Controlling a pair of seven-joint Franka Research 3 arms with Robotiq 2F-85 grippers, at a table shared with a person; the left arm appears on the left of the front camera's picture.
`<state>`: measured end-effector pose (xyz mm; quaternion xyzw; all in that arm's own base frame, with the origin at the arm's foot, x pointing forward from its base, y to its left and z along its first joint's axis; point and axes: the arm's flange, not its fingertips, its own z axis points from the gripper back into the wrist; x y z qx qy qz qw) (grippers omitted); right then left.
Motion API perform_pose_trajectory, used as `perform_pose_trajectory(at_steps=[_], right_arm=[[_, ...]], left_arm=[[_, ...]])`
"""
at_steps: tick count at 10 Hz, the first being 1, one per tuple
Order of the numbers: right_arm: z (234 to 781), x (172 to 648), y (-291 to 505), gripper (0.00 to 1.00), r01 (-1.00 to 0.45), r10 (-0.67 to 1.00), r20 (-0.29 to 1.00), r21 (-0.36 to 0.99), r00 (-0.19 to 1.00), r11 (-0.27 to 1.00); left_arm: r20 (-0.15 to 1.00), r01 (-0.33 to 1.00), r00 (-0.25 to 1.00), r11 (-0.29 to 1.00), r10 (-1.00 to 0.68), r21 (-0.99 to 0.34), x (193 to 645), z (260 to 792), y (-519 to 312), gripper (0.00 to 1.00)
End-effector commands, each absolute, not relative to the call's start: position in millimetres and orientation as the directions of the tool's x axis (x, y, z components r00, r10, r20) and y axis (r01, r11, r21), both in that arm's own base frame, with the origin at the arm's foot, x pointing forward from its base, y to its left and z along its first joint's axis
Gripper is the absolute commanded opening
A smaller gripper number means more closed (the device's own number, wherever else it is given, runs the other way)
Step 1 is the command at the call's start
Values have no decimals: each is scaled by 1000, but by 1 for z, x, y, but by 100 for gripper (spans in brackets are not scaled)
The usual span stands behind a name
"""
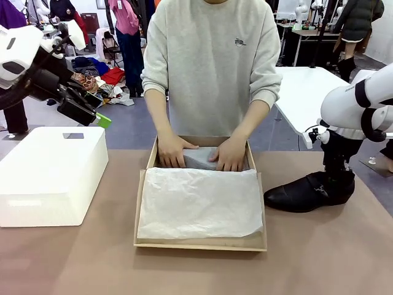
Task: Pack the shoes into the box.
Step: Place the other shoe of the Shoes into the Shoes Box.
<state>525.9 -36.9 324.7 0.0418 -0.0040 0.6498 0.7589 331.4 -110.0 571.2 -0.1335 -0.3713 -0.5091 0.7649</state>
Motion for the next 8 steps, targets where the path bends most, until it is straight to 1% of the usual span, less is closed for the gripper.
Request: perform_pose_trajectory(at_steps=[1, 4, 6, 7, 8], right_arm=[[327, 532, -39, 0, -985, 983, 85, 73, 163, 157], [328, 532, -40, 0, -986, 985, 83, 72, 154, 148], [330, 531, -41, 0, -984, 982, 116, 116, 150, 137], [330, 532, -42, 0, -981, 984, 93, 133, 153, 140], [333, 533, -43, 0, -979, 981, 74, 113, 180, 171]], left_arm=[[709, 882, 202, 441, -676, 169, 331, 572, -110, 100], [709, 882, 202, 441, -676, 169, 331, 572, -110, 100], [709, 882, 202, 441, -676, 169, 331, 572, -110, 100], [709, 882, 202, 441, -676, 169, 331, 572, -110, 100], [709, 882, 202, 441, -676, 169, 331, 572, -110, 100]])
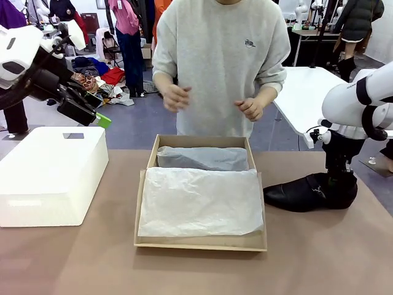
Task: Pack the shoes into the box.
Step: Place the other shoe of the Shoes into the Shoes Box.
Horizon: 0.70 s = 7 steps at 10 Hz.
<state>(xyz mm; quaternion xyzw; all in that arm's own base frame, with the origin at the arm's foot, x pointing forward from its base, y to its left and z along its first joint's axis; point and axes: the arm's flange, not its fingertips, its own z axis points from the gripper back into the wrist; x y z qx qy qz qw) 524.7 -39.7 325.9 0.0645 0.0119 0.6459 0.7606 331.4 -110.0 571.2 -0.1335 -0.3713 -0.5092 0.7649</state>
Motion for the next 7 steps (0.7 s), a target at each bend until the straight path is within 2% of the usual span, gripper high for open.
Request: perform_pose_trajectory(at_steps=[1, 4, 7], right_arm=[[343, 534, -47, 0, -976, 978, 81, 117, 192, 182], [389, 533, -54, 0, -951, 954, 64, 132, 291, 281], [441, 523, -44, 0, -859, 865, 51, 165, 499, 486]], left_arm=[[709, 882, 202, 441, -676, 169, 331, 572, -110, 100], [709, 882, 202, 441, -676, 169, 331, 572, -110, 100], [709, 882, 202, 441, -676, 169, 331, 572, -110, 100]])
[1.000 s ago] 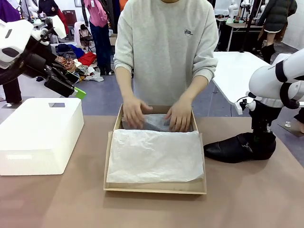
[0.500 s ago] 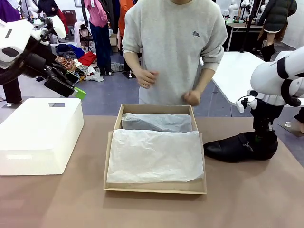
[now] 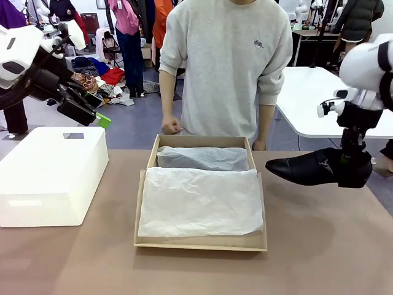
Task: Pack the shoes into the box.
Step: Place the other shoe of the Shoes into the Shoes Box.
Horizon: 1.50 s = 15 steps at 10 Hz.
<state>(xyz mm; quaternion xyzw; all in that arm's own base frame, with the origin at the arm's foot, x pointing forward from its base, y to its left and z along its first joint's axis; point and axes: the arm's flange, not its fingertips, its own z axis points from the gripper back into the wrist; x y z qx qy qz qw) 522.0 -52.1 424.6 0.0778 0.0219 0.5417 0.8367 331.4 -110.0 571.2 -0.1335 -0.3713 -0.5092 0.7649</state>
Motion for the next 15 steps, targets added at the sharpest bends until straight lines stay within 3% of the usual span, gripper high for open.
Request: perform_pose_trajectory(at_steps=[1, 4, 6, 7, 12, 15], right_arm=[[456, 522, -42, 0, -821, 827, 61, 184, 558, 540], [487, 520, -26, 0, -773, 775, 58, 146, 629, 617], [494, 518, -17, 0, -800, 799, 49, 80, 599, 595], [484, 519, -30, 0, -787, 789, 51, 136, 612, 602], [480, 520, -30, 0, -786, 789, 43, 136, 612, 603], [518, 511, 5, 0, -598, 595, 66, 101, 801, 795]], left_arm=[[709, 882, 202, 441, -676, 169, 331, 572, -110, 100], [709, 882, 202, 441, -676, 169, 331, 572, -110, 100], [709, 882, 202, 441, -676, 169, 331, 572, -110, 100], [709, 882, 202, 441, -676, 169, 331, 572, -110, 100], [709, 882, 202, 441, -676, 169, 331, 572, -110, 100], [709, 882, 202, 441, -676, 169, 331, 572, -110, 100]])
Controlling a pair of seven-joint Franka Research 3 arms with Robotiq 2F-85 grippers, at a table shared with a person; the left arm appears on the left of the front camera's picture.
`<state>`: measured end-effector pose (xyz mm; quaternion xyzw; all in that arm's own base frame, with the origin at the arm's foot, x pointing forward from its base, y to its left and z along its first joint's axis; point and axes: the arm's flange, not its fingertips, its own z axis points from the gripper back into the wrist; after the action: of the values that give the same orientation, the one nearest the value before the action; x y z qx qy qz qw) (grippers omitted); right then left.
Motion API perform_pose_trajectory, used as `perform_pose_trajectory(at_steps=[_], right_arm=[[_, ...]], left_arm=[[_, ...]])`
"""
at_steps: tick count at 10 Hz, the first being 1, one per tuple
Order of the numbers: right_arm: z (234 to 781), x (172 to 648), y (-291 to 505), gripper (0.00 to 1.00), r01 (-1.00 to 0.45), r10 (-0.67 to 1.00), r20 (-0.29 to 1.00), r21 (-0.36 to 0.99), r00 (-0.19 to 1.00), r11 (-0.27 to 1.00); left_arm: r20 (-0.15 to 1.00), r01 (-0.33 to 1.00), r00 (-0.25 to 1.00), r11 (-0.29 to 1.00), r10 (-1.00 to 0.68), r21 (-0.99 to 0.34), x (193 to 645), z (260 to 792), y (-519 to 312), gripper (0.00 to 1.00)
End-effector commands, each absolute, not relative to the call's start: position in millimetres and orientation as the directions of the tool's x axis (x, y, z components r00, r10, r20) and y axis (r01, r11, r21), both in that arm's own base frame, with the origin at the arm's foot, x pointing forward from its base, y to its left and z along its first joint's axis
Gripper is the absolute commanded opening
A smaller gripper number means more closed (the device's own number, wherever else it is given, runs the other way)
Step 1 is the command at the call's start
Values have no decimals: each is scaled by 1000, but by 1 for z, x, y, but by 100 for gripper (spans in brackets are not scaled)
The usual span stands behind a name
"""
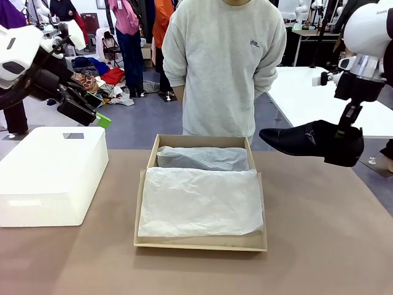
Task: Pack the shoes into the box.
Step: Place the other shoe of the Shoes into the Shoes Box.
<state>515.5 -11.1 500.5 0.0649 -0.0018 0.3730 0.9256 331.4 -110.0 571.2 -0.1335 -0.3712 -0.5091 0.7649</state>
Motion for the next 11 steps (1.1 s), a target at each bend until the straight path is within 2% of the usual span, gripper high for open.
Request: perform_pose_trajectory(at_steps=[1, 3, 6, 8, 11], right_arm=[[528, 506, 15, 0, -523, 518, 73, 102, 852, 846], [540, 499, 39, 0, -407, 406, 41, 49, 913, 912], [550, 495, 84, 0, -140, 140, 20, 7, 990, 990], [553, 498, 112, 0, -56, 53, 31, 71, 998, 996], [553, 496, 151, 0, 3, -9, 85, 65, 996, 998]], left_arm=[[709, 882, 202, 441, -676, 169, 331, 572, -110, 100], [709, 882, 202, 441, -676, 169, 331, 572, -110, 100], [709, 882, 202, 441, -676, 169, 331, 572, -110, 100], [709, 882, 202, 441, -676, 169, 331, 572, -110, 100], [709, 882, 202, 441, -676, 169, 331, 572, -110, 100]])
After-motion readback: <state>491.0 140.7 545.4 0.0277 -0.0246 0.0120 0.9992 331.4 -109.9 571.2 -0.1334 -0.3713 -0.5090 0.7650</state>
